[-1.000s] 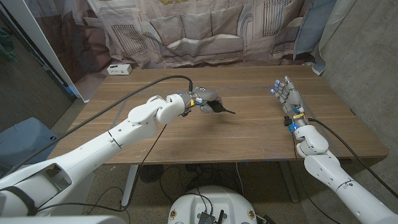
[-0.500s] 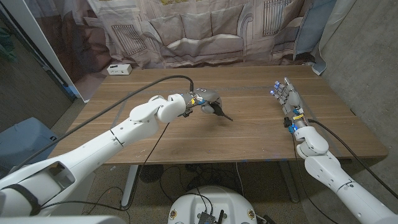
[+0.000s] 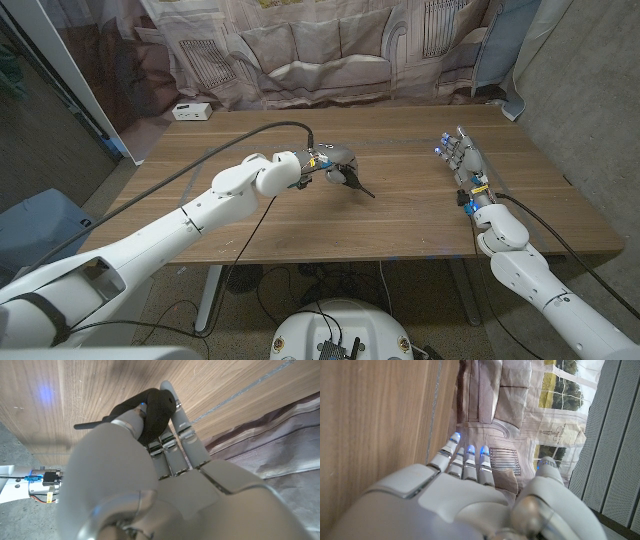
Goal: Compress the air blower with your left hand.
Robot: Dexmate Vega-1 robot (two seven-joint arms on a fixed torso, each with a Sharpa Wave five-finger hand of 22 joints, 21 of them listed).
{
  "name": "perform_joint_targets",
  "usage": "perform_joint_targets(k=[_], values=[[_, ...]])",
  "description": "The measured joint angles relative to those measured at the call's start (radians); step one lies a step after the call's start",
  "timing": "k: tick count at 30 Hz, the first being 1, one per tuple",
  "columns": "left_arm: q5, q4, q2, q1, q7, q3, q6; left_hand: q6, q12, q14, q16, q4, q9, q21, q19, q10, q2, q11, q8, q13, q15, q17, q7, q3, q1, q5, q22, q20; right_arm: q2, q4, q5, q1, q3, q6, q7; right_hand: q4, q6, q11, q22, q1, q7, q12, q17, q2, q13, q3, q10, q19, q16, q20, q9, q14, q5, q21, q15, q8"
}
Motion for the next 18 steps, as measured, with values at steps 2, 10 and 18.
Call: perform_joint_targets(k=[2, 10, 18], values=[[-0.001, 0.003, -0.001, -0.003, 0.000, 0.001, 0.000, 0.000, 0.000, 0.000, 0.000, 0.000, 0.000, 0.000, -0.007, 0.000, 0.000, 0.000, -0.001, 0.000, 0.000, 0.003, 0.000, 0.000, 0.000, 0.000, 0.003, -0.001, 0.000, 0.002, 0.001, 0.002, -0.001, -0.001, 0.001, 0.000, 0.000, 0.000, 0.000, 0.000, 0.000, 0.000, 0.000, 0.000, 0.000, 0.000, 0.000, 0.000, 0.000, 0.000, 0.000, 0.000, 0.000, 0.000, 0.000, 0.000], [0.001, 0.013, -0.003, -0.020, -0.011, 0.013, 0.000, -0.020, -0.010, -0.008, -0.001, 0.016, 0.005, -0.002, -0.045, -0.014, 0.002, 0.002, -0.022, 0.010, -0.008, 0.010, -0.004, -0.016, 0.002, 0.000, 0.005, 0.013, 0.001, 0.006, 0.002, 0.007, -0.002, -0.003, 0.003, 0.000, 0.000, 0.000, 0.000, 0.000, 0.000, 0.000, 0.000, 0.000, 0.000, 0.000, 0.000, 0.000, 0.000, 0.000, 0.000, 0.000, 0.000, 0.000, 0.000, 0.000], [0.024, 0.018, -0.005, -0.039, -0.028, 0.025, 0.001, -0.065, -0.038, -0.024, -0.014, 0.022, 0.005, -0.007, -0.083, -0.053, 0.003, -0.002, -0.047, 0.016, -0.024, 0.023, -0.002, -0.043, 0.003, 0.000, 0.005, 0.019, 0.002, 0.006, 0.002, 0.007, -0.002, -0.003, 0.000, 0.000, 0.000, 0.000, 0.000, 0.000, 0.000, 0.000, 0.000, 0.000, 0.000, 0.000, 0.000, 0.004, 0.000, 0.004, 0.000, 0.000, 0.000, 0.000, 0.000, 0.000]])
